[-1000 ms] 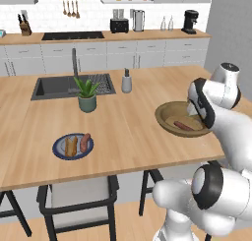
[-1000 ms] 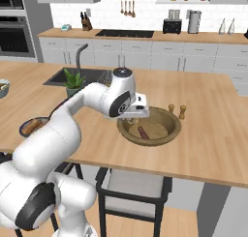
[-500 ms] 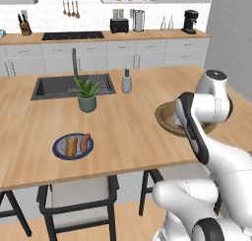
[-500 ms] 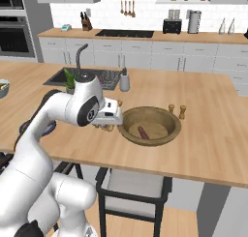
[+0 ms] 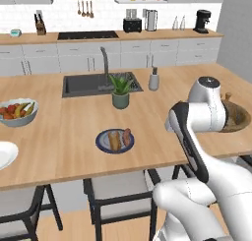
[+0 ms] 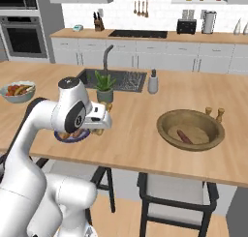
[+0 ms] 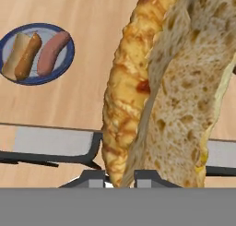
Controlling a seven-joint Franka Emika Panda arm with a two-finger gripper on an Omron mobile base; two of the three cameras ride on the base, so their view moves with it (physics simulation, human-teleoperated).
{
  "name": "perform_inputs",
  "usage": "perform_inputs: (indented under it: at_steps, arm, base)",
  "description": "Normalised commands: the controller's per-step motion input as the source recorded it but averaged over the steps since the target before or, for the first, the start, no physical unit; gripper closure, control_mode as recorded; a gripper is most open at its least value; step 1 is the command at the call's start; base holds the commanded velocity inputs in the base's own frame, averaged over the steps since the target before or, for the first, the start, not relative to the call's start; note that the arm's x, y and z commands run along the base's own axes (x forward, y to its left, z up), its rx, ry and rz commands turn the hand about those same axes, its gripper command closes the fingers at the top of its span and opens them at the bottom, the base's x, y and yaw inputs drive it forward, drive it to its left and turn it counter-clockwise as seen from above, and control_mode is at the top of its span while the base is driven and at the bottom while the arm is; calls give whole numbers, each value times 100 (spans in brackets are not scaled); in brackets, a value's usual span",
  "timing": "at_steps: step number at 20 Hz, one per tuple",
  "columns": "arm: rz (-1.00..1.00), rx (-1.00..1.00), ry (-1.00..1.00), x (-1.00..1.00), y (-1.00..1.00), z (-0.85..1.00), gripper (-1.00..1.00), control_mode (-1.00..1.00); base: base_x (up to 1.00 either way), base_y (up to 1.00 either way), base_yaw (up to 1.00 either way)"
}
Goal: Place one bun and one sausage from the bowl on each plate.
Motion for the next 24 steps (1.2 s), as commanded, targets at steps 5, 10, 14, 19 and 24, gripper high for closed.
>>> perform_inputs:
  at_steps: [5, 10, 14, 19, 24]
  arm:
    - [0, 0, 0, 0, 0, 0, 100, 100]
    - [0, 0, 0, 0, 0, 0, 100, 100]
    - [0, 0, 0, 0, 0, 0, 100, 100]
    - [0, 0, 0, 0, 0, 0, 100, 100]
    - [0, 0, 1, 21, 75, 1, 100, -100]
  base:
    - [-32, 100, 0]
    - [-30, 100, 0]
    - [-5, 100, 0]
    - [1, 100, 0]
    - [2, 20, 0]
